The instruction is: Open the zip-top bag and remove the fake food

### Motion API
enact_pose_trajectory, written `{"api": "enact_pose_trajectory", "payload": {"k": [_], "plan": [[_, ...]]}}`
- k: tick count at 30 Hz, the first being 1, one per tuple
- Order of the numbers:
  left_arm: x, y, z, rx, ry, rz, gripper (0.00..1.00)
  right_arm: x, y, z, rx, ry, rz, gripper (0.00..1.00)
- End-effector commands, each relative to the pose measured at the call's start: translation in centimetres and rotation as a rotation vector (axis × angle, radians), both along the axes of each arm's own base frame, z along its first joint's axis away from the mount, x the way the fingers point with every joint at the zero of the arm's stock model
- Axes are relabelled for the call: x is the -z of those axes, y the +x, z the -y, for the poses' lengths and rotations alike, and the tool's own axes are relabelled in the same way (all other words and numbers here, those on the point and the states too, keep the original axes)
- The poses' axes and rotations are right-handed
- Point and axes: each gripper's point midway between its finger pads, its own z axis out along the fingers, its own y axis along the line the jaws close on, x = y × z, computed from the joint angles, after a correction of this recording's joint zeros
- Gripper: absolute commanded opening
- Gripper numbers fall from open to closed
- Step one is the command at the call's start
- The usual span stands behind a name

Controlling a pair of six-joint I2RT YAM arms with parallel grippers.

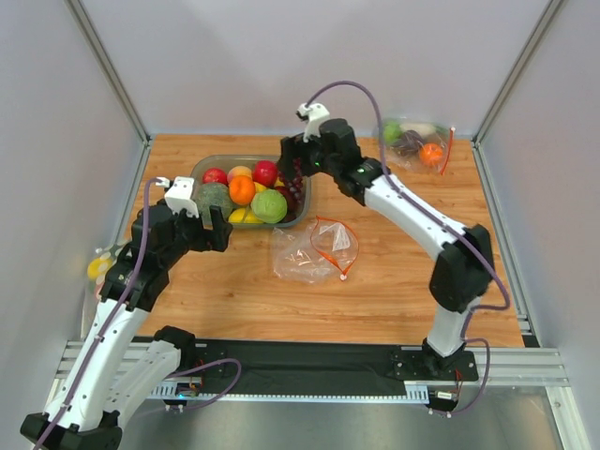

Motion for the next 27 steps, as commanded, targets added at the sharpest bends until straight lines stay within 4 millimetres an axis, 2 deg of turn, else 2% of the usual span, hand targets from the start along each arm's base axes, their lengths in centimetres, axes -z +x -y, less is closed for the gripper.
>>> {"api": "enact_pose_trajectory", "payload": {"k": [1, 2, 3, 5, 6, 7, 8, 9, 10, 11, 12, 13, 15, 16, 21, 27], "plan": [[-0.8, 0.3, -0.2, -0.001, 0.007, 0.046, 0.99, -1.9, -1.6, 6.2, 0.109, -0.04, 0.066, 0.89], [-0.9, 0.3, -0.2, 0.002, 0.003, 0.05, 0.99, -1.5, -2.1, 7.9, 0.156, -0.059, 0.063, 0.89], [-1.0, 0.3, -0.2, -0.002, 0.002, 0.052, 0.99, -0.6, -4.2, 10.0, 0.172, -0.073, 0.048, 0.89], [-1.2, 0.3, -0.2, 0.0, -0.002, 0.064, 0.99, 0.3, -5.6, 12.9, 0.232, -0.096, 0.037, 0.89], [-1.4, 0.3, -0.2, -0.001, -0.005, 0.071, 0.99, 3.0, -7.2, 14.5, 0.251, -0.134, -0.015, 0.89], [-1.4, 0.3, -0.2, 0.002, -0.006, 0.073, 0.99, 1.6, -8.3, 16.4, 0.296, -0.117, 0.012, 0.9], [-1.4, 0.2, -0.1, 0.005, -0.008, 0.077, 0.99, 1.9, -9.3, 17.6, 0.317, -0.123, 0.005, 0.9], [-1.5, 0.2, -0.1, 0.002, -0.013, 0.08, 0.99, 3.9, -10.6, 18.9, 0.341, -0.155, -0.039, 0.9], [-1.5, 0.3, -0.1, 0.001, -0.012, 0.08, 0.99, 2.8, -11.8, 20.5, 0.37, -0.133, -0.012, 0.9], [-1.6, 0.3, -0.2, -0.002, -0.015, 0.082, 0.99, 3.0, -12.5, 21.4, 0.39, -0.134, -0.013, 0.9], [-1.6, 0.3, -0.2, -0.007, -0.017, 0.083, 0.99, 4.7, -13.7, 22.6, 0.411, -0.164, -0.049, 0.91], [-1.8, 0.4, -0.3, -0.012, -0.017, 0.089, 0.99, 3.5, -14.6, 24.1, 0.447, -0.13, -0.022, 0.92], [-1.9, 0.4, -0.4, -0.018, -0.02, 0.095, 0.99, 4.9, -16.0, 26.4, 0.507, -0.148, -0.056, 0.94], [-2.0, 0.3, -0.5, -0.023, -0.02, 0.101, 0.99, 4.0, -16.8, 27.3, 0.545, -0.104, -0.039, 0.95], [-2.4, 0.1, -0.7, -0.032, -0.026, 0.127, 0.99, 3.0, -18.5, 29.7, 0.629, -0.054, -0.006, 1.0], [-3.0, -0.2, -1.8, -0.086, -0.021, 0.17, 0.99, 2.9, -18.8, 30.0, 0.637, -0.059, -0.013, 1.0]]}}
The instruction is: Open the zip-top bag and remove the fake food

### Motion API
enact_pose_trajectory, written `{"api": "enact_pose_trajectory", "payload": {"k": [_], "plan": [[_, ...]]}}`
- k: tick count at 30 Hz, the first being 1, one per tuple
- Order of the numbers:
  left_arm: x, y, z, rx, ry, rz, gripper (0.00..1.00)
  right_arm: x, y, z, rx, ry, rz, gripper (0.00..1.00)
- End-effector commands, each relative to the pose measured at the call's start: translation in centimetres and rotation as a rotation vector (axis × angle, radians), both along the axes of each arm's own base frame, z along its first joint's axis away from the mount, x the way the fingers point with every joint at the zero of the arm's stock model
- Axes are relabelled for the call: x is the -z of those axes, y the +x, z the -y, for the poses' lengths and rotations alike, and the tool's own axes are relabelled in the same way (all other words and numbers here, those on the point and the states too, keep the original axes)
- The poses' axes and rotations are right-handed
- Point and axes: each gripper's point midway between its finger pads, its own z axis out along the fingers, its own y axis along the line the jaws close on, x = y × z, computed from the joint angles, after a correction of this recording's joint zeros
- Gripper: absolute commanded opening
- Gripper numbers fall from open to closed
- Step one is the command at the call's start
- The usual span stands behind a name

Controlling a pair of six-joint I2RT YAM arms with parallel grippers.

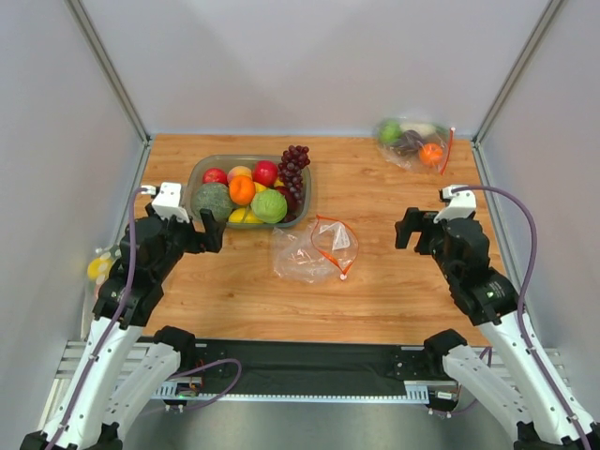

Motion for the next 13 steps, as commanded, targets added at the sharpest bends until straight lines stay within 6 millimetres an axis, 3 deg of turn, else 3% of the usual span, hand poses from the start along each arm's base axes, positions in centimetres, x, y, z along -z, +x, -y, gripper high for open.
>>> {"api": "enact_pose_trajectory", "payload": {"k": [1, 13], "plan": [[-1.01, 0.29, -0.76, -0.04, -0.003, 0.051, 0.99, 0.51, -0.03, 0.52, 0.032, -0.006, -0.024, 1.0], [-0.8, 0.69, -1.54, -0.097, 0.005, 0.018, 0.99, 0.43, 0.02, 0.7, 0.042, -0.01, -0.023, 1.0]]}}
